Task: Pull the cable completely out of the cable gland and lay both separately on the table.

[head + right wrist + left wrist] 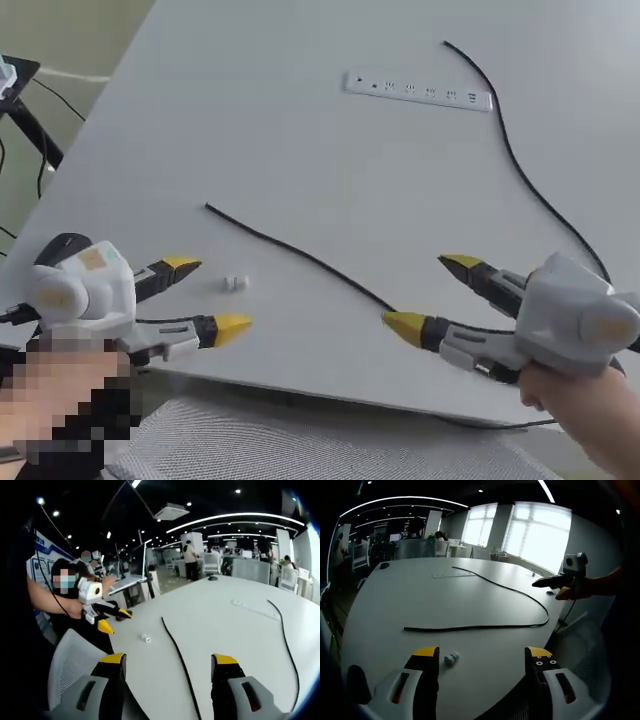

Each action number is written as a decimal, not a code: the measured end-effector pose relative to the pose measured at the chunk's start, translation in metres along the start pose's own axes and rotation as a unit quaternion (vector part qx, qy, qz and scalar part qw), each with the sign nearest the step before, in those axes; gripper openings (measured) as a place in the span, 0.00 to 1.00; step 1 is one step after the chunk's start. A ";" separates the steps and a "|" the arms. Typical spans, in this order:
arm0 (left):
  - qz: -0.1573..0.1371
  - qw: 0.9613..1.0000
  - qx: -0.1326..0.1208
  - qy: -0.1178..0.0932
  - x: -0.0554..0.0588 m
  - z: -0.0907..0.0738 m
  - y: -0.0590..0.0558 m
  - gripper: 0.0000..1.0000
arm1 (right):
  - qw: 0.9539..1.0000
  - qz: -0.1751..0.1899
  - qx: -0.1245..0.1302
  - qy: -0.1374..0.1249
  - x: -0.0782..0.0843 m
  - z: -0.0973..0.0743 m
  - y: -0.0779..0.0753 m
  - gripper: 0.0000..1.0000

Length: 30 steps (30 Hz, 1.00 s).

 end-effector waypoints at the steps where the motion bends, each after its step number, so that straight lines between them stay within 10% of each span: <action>1: -0.002 1.000 0.000 0.000 0.000 -0.002 -0.001 0.71 | 1.000 0.001 0.000 0.002 0.003 -0.002 0.002 0.72; 30: 0.019 0.999 -0.008 0.024 0.015 -0.015 -0.005 0.87 | 0.999 0.024 -0.012 0.019 0.036 -0.012 0.017 0.94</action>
Point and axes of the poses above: the centre of the closed fingertips' face, and the gripper's own axes: z roughly forward along the fingers, y roughly to its left, x roughly out of its underside, the point moved 5 cm from there along -z, roughly backward along the fingers, and after that the axes turned 8 degrees about -x, right-handed, at the moved point
